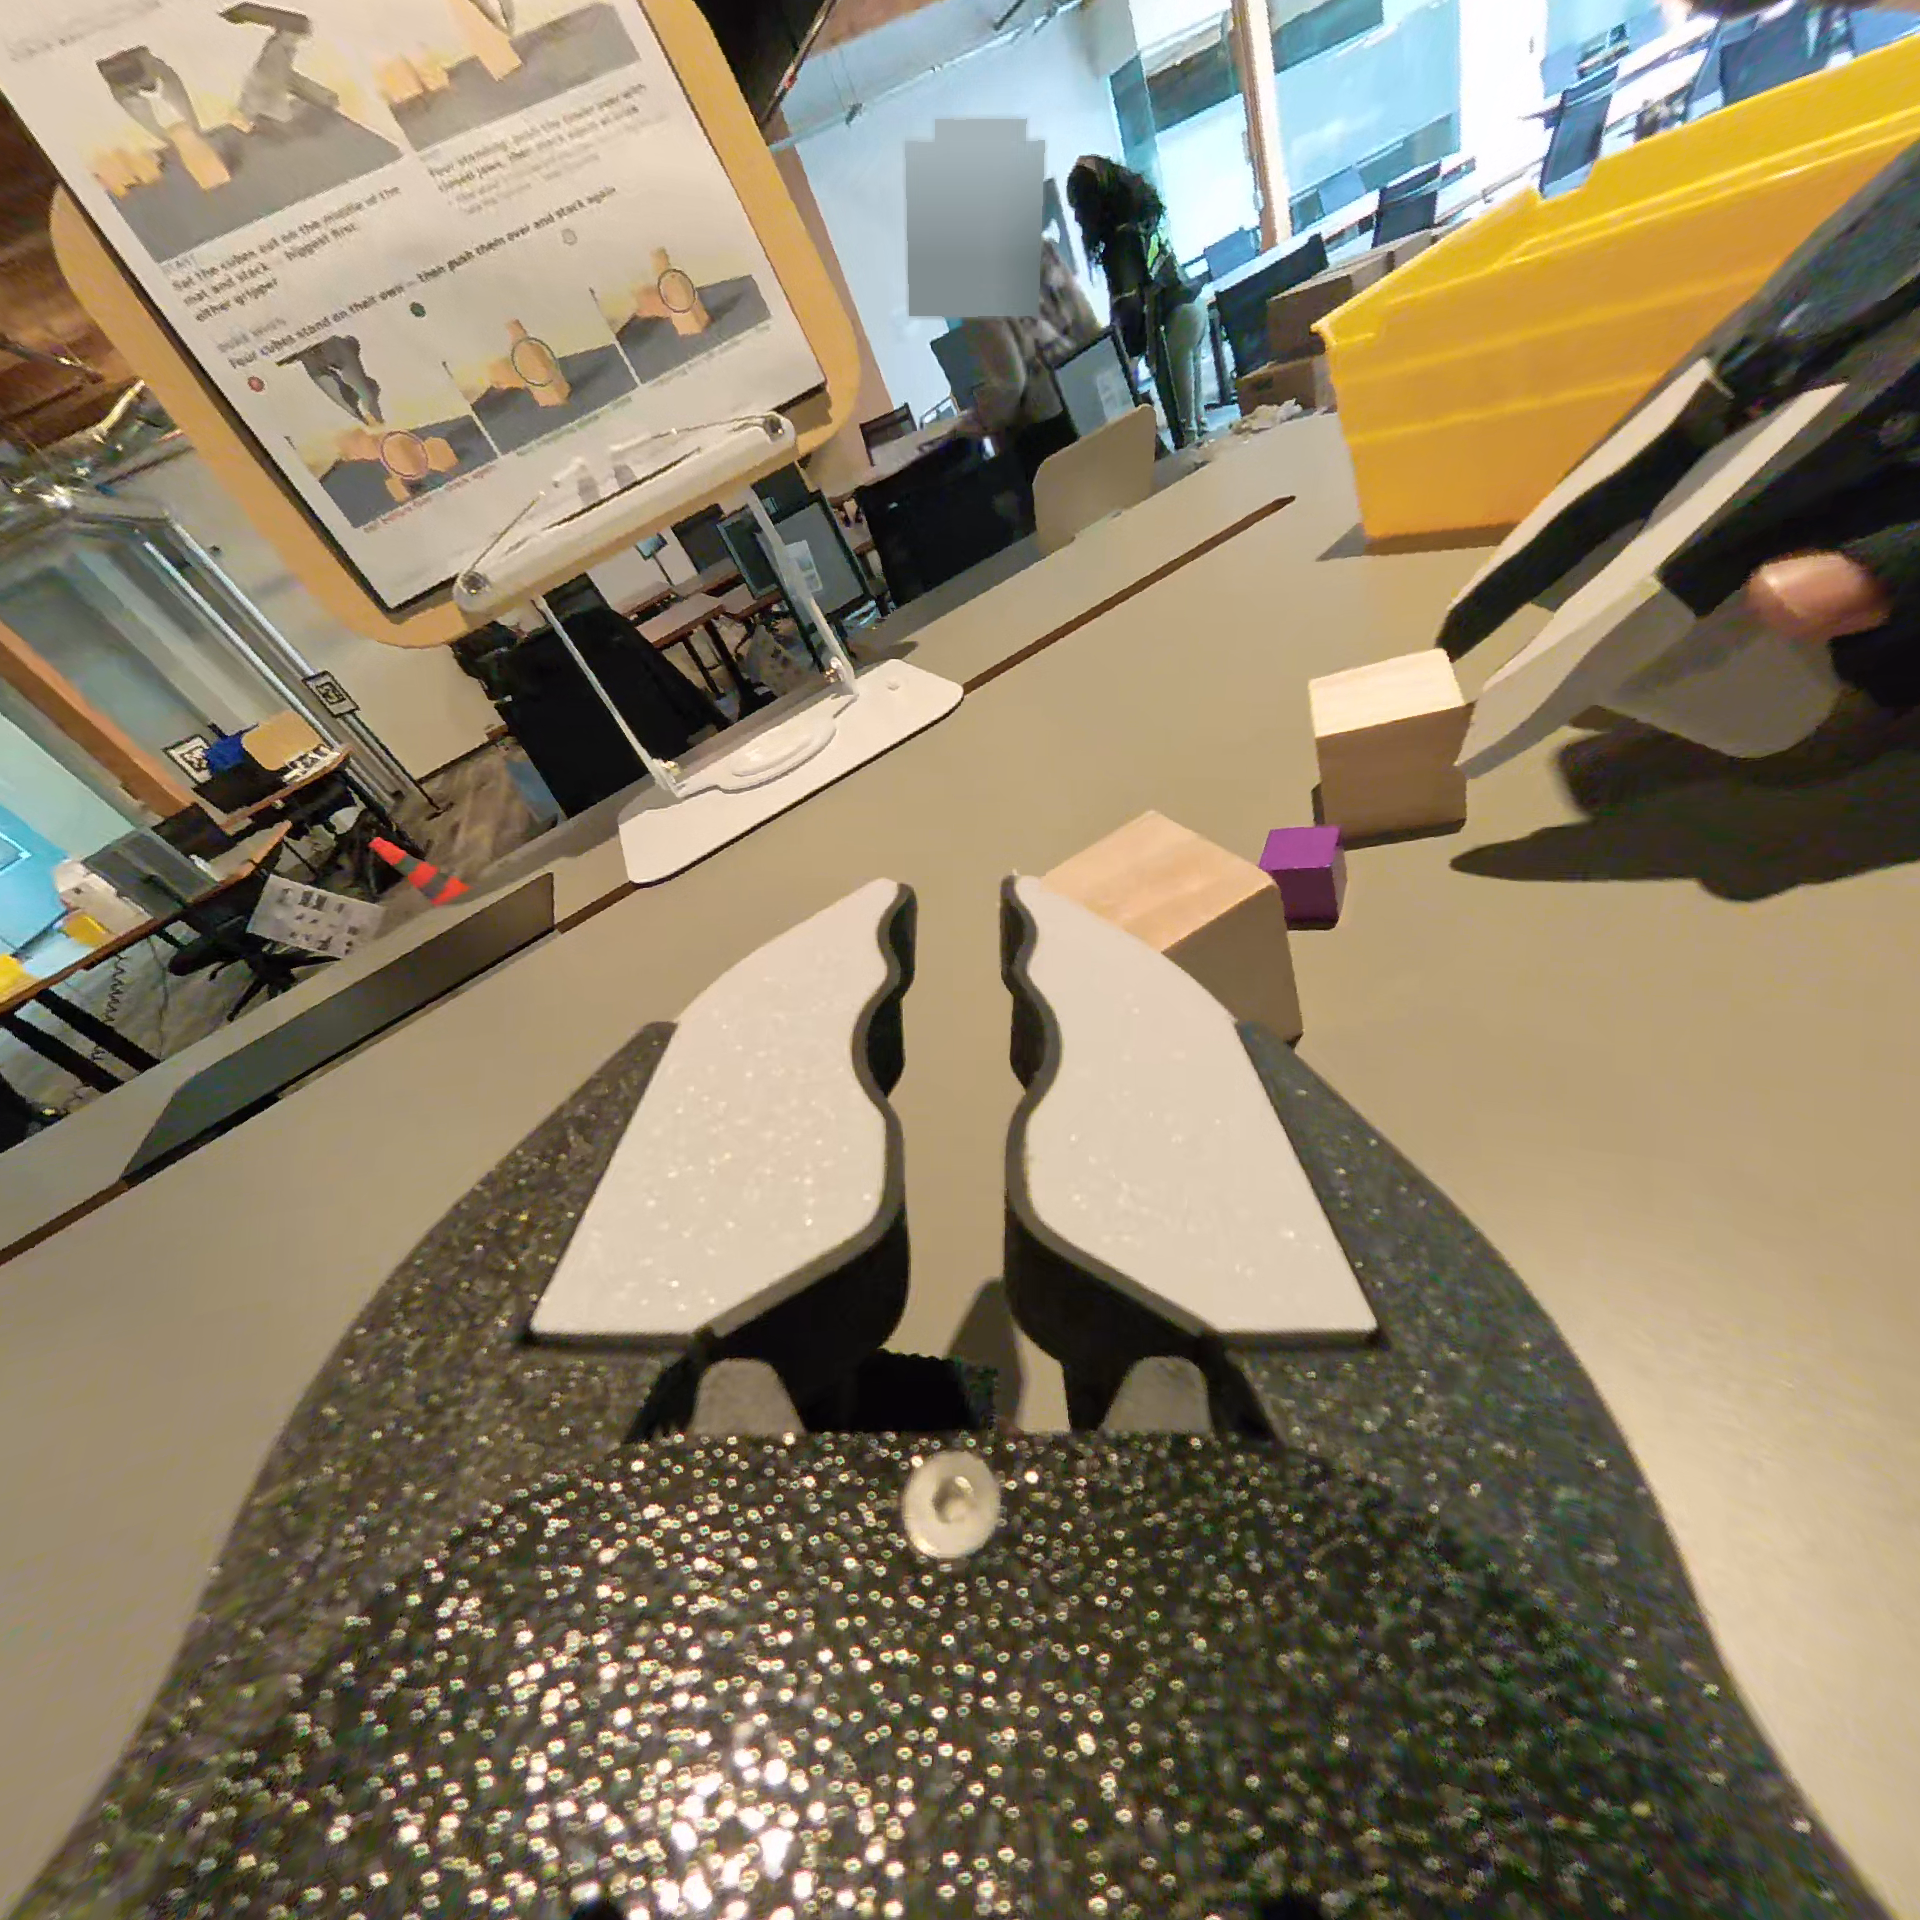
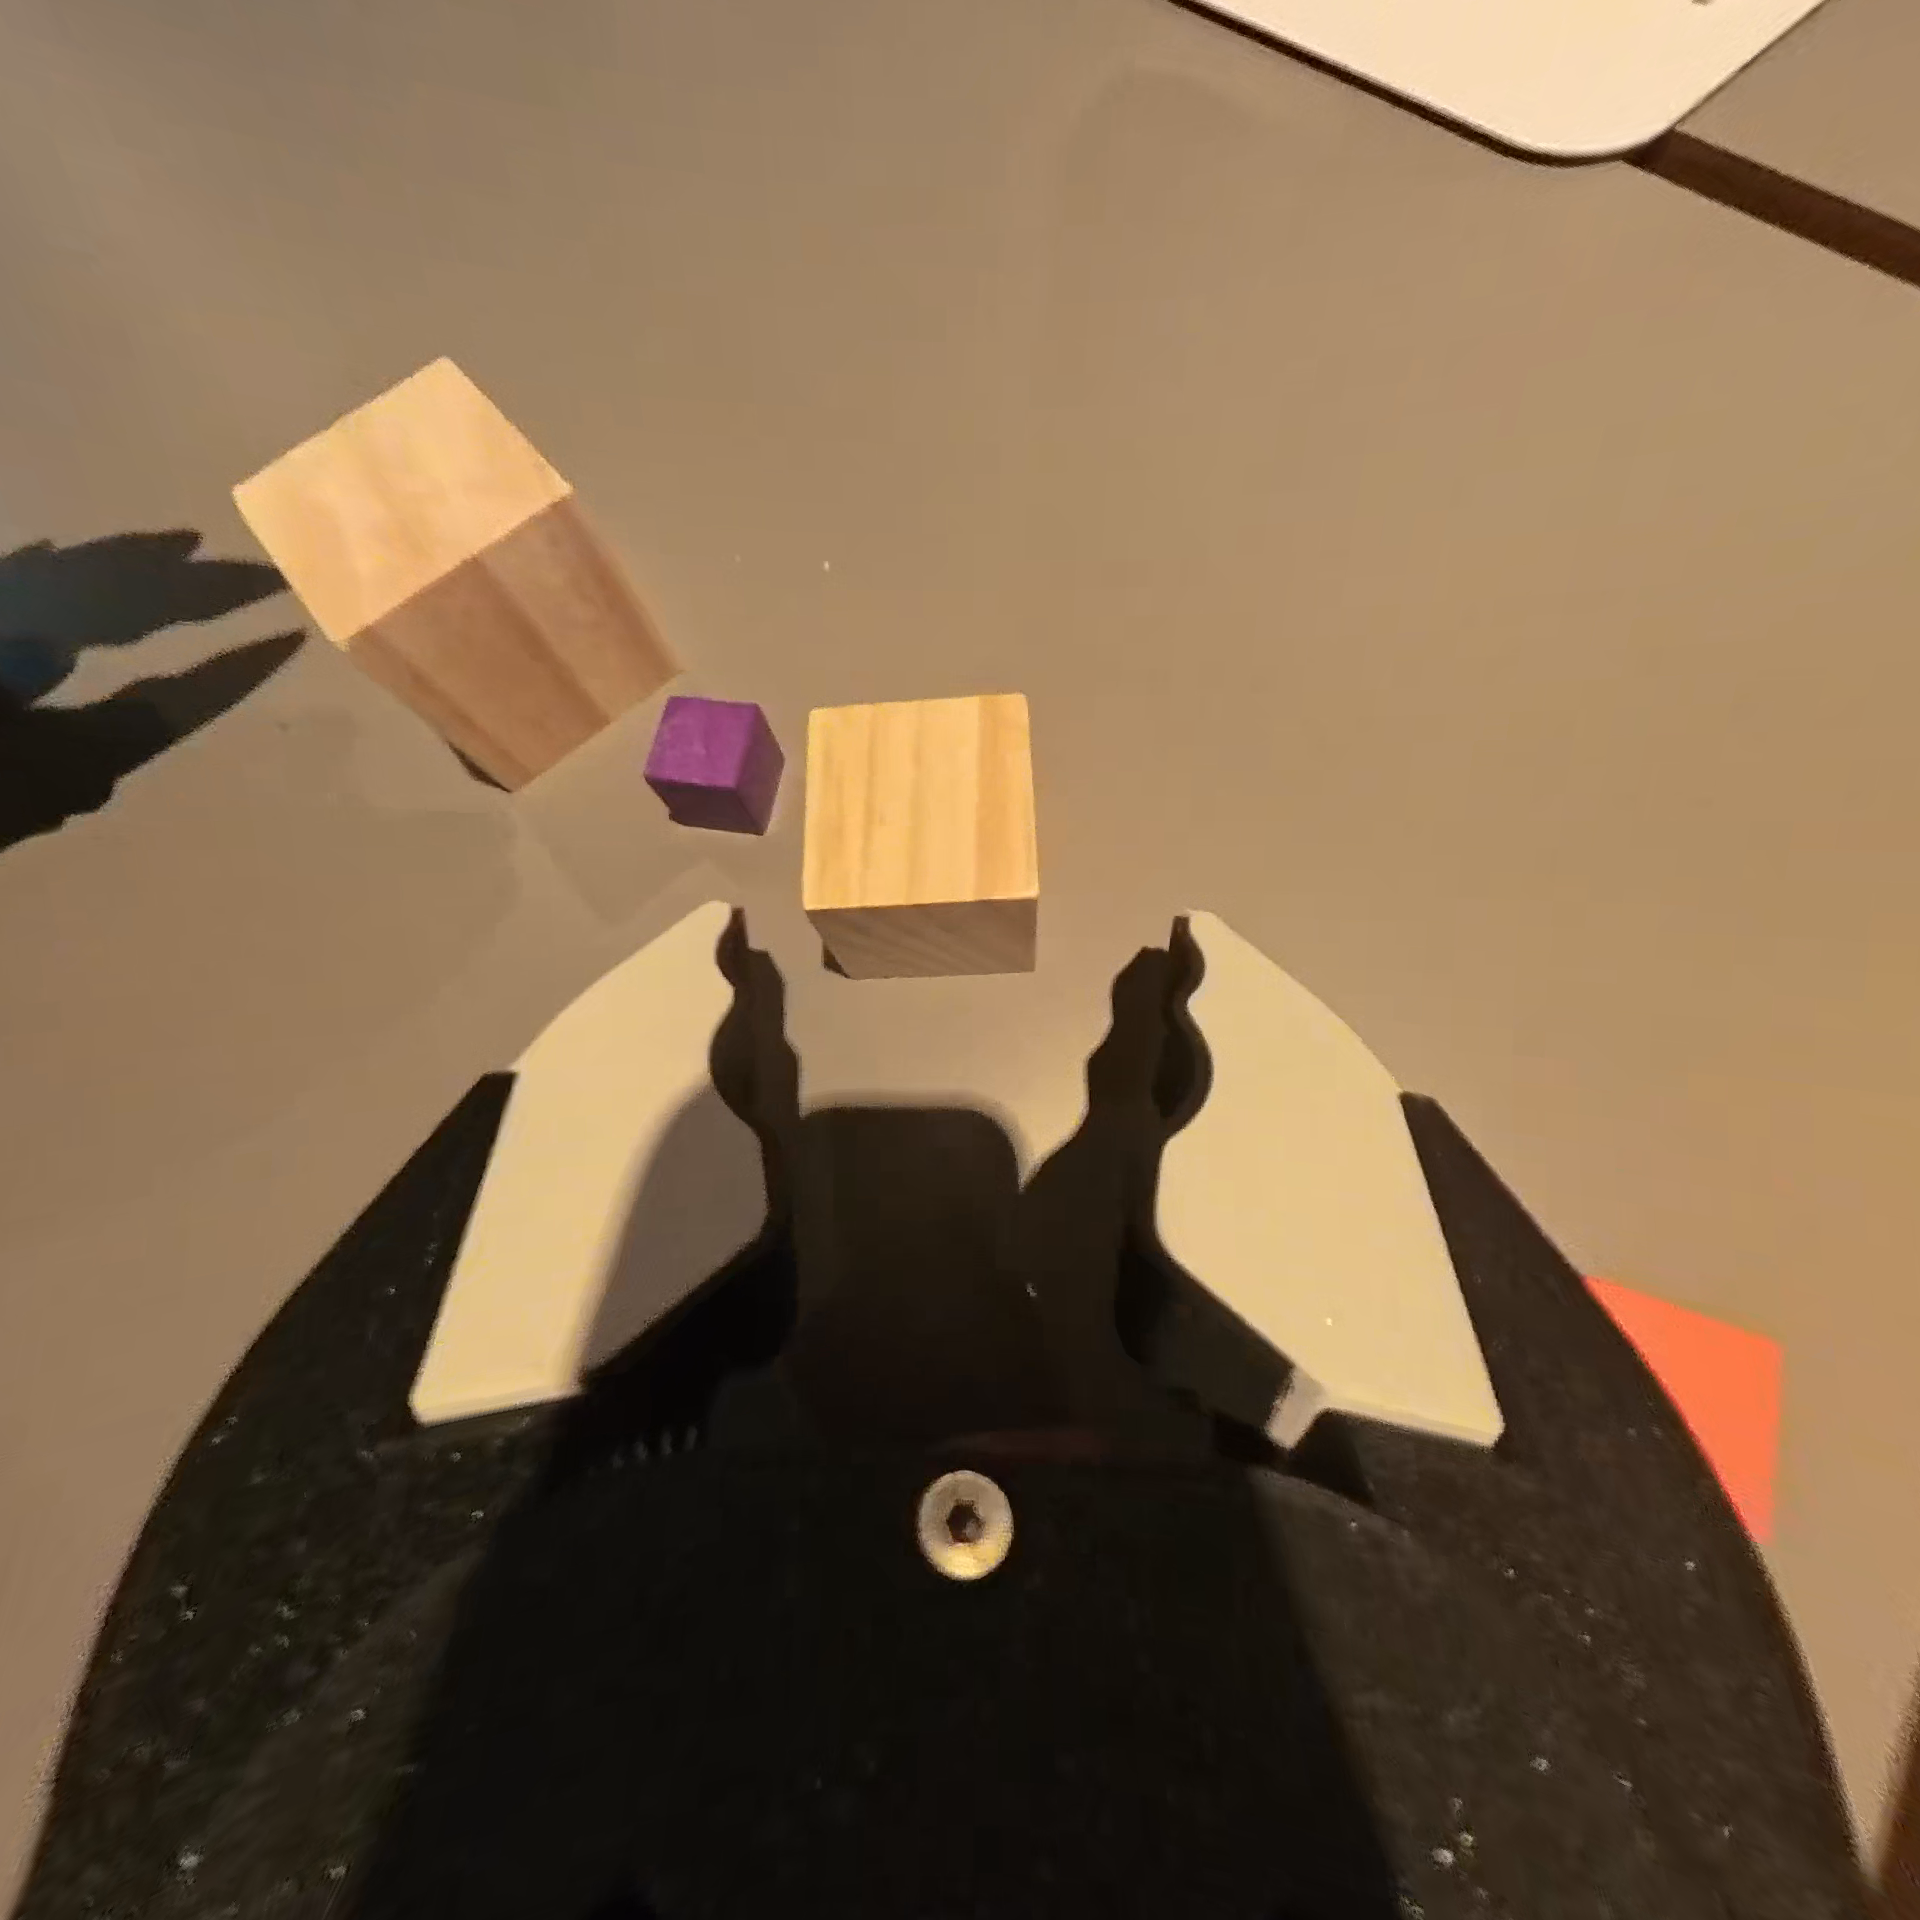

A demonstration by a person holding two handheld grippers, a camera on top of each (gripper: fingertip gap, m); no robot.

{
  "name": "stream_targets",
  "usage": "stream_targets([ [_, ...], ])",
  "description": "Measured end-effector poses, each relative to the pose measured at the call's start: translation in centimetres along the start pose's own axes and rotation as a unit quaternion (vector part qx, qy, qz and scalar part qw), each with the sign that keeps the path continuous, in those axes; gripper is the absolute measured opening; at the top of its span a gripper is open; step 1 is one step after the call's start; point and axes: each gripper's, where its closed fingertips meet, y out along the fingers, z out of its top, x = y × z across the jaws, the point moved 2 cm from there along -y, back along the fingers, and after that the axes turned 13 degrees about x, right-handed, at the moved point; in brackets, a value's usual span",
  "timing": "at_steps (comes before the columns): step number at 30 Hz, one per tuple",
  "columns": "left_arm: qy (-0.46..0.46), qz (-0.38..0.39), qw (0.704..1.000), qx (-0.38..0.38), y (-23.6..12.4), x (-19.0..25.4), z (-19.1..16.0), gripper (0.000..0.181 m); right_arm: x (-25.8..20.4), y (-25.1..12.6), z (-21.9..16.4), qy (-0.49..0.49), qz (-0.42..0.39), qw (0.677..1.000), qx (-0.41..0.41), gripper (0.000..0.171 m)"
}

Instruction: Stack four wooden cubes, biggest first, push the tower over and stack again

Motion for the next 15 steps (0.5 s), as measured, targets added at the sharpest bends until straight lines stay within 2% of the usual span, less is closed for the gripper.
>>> stream_targets([
  [4, 0.006, -0.006, 1.0, 0.004, 0.0, 0.1, 0.1, 0.014, -1.2, 0.6, 0.6, -0.006, 0.008, 1.0, 0.021, 0.07],
  [8, 0.004, -0.01, 1.0, 0.009, 0.0, 0.1, 0.1, 0.013, -0.7, 1.2, 0.7, -0.026, -0.035, 0.999, 0.017, 0.044],
  [12, -0.005, -0.011, 1.0, 0.022, -0.2, -0.1, 0.4, 0.013, -1.1, 1.3, 1.2, -0.019, 0.004, 1.0, 0.02, 0.044],
  [15, -0.013, -0.009, 0.999, 0.032, -0.4, -0.6, 0.5, 0.013, -2.1, 0.9, 3.5, -0.017, 0.054, 0.997, 0.047, 0.044],
])
